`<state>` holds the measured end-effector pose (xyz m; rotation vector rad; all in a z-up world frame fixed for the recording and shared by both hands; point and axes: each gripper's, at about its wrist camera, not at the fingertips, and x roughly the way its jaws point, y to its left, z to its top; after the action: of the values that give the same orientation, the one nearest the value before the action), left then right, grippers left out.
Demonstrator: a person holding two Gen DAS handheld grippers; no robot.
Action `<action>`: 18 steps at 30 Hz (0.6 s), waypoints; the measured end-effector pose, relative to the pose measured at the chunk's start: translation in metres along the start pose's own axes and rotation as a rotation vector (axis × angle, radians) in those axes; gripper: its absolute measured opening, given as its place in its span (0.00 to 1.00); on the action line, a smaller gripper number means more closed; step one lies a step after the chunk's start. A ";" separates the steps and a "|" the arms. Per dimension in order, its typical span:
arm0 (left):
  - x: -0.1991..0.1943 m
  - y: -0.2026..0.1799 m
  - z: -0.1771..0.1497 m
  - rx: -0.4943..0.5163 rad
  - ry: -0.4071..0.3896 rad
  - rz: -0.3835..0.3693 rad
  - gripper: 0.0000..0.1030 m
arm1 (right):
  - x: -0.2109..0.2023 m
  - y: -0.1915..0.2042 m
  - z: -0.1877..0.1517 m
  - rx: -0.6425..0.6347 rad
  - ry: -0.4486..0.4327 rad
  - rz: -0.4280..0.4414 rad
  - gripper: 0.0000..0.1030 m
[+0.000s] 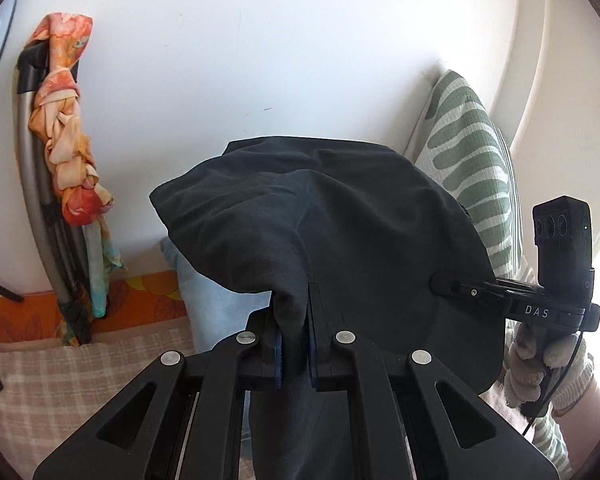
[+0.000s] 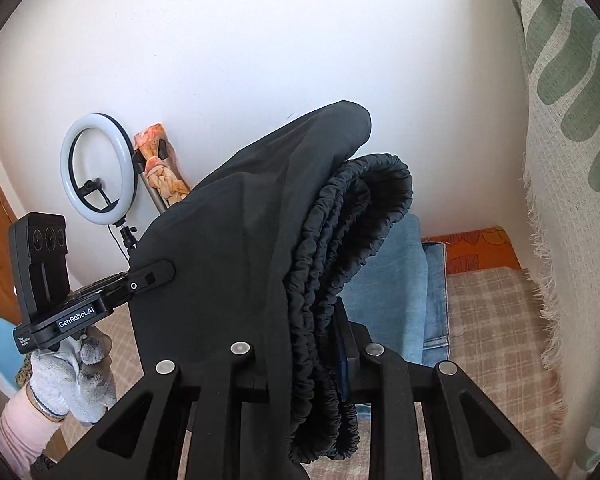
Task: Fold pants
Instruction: 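Carry the trousers with both grippers and lower them onto the folded jeans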
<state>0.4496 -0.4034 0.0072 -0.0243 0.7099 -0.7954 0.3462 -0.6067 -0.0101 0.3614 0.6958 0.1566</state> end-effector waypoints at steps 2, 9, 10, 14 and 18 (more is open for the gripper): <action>0.022 0.009 -0.002 -0.010 0.027 0.007 0.07 | 0.021 -0.014 0.003 0.009 0.023 -0.002 0.20; 0.070 0.040 -0.026 -0.069 0.135 0.079 0.21 | 0.081 -0.053 -0.006 0.003 0.147 -0.086 0.26; 0.071 0.048 -0.030 -0.096 0.153 0.098 0.28 | 0.085 -0.057 -0.008 0.004 0.160 -0.128 0.37; 0.064 0.075 -0.040 -0.170 0.162 0.126 0.49 | 0.077 -0.069 -0.013 0.046 0.132 -0.170 0.49; 0.049 0.088 -0.048 -0.204 0.155 0.126 0.49 | 0.063 -0.065 -0.018 0.027 0.116 -0.213 0.55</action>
<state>0.5014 -0.3617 -0.0818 -0.1025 0.9291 -0.6065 0.3839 -0.6457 -0.0850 0.3035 0.8470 -0.0338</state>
